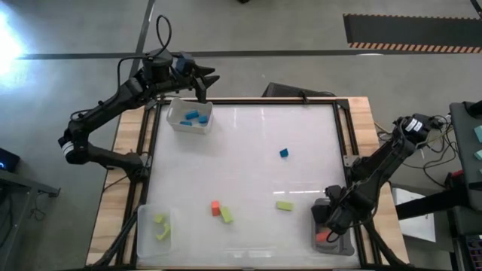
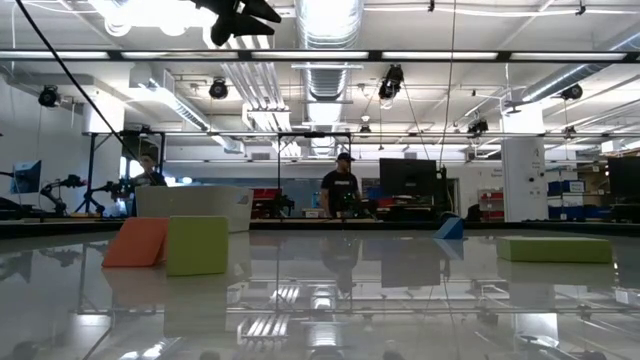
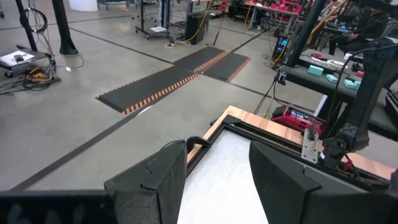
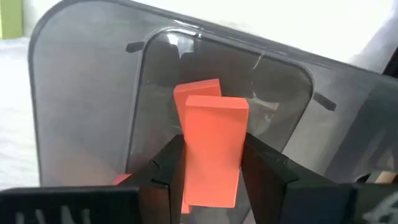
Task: Sort & place blocks by color
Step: Put the orange block into the black bin, then put the blue block into the white bin
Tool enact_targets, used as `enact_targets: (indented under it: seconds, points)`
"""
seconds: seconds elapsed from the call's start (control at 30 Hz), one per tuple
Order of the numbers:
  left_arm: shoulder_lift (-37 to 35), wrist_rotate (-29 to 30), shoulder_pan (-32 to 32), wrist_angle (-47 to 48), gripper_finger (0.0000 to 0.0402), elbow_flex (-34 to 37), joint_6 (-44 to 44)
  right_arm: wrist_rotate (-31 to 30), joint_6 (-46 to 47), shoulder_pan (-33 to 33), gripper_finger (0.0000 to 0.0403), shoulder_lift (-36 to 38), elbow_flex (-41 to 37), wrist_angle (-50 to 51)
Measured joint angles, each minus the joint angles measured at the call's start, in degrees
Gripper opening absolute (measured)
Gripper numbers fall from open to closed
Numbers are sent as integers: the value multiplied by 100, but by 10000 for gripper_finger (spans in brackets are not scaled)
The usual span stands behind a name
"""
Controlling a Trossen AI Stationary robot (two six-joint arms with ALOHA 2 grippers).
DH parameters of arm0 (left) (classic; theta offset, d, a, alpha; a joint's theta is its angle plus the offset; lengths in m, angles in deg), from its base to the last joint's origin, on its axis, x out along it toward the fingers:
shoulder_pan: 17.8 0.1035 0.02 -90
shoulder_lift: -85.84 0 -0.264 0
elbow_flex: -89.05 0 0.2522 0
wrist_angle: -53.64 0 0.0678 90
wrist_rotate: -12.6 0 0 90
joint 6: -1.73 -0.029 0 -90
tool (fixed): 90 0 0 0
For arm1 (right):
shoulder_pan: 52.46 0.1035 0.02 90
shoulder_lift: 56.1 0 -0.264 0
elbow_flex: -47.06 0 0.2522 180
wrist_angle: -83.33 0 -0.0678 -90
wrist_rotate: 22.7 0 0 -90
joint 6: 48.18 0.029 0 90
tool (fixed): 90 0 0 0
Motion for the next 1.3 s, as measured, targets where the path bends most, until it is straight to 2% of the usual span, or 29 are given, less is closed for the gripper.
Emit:
enact_targets:
  seconds: [0.23,0.57,0.83,1.07,1.3]
  points:
    - [36,45,0,-7,160,0,2,-47,-155,0,116,-204,-27,-85]
    - [74,104,0,-9,160,0,16,7,-153,0,171,-319,-27,-166]
    - [74,103,-11,-7,160,0,61,456,-400,0,166,-237,120,-61]
    - [95,104,-253,-6,160,0,72,454,-394,0,159,-112,611,-37]
    - [537,101,-861,-4,160,0,212,362,-641,-2,148,-80,1599,581]
